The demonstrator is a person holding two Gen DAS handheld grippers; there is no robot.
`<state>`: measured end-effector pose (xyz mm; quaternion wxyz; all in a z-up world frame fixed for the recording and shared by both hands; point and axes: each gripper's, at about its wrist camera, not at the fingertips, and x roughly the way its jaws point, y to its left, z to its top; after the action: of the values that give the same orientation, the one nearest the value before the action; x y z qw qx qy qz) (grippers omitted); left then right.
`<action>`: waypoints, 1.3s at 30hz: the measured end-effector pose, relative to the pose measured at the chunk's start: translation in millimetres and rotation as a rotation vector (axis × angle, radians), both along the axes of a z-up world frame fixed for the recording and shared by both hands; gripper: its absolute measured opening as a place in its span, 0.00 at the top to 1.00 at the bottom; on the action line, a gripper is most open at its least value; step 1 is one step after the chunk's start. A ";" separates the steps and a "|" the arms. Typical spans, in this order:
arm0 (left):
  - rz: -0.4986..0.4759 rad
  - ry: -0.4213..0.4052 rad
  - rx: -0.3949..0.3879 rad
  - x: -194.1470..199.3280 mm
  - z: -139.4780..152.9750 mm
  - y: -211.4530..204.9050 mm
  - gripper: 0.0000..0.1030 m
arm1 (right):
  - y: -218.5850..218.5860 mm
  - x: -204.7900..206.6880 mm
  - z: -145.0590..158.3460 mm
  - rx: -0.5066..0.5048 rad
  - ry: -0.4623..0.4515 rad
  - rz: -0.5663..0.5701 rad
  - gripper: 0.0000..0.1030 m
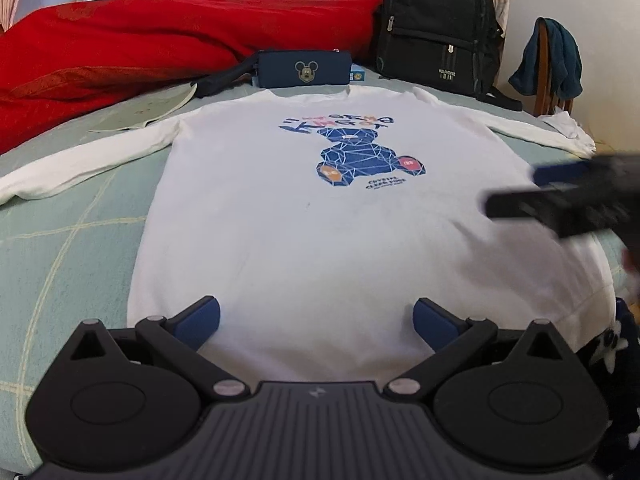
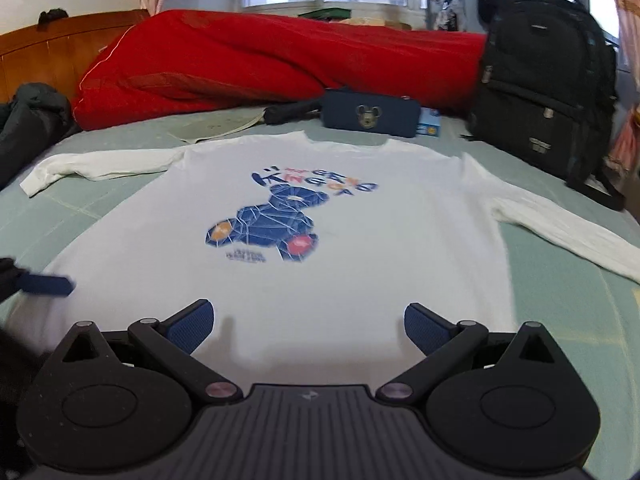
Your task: Fold clothes
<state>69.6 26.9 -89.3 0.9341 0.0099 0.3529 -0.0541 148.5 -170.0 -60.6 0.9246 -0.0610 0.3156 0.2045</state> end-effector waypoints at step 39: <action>0.397 -0.053 -0.217 41.6 8.3 290.7 0.03 | 58.1 -39.0 24.3 -0.045 -0.088 0.098 0.00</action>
<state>111.2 317.6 -81.0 0.9309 -0.1588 0.3154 0.0936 109.5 -111.9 -36.3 0.9249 -0.1059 0.2756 0.2395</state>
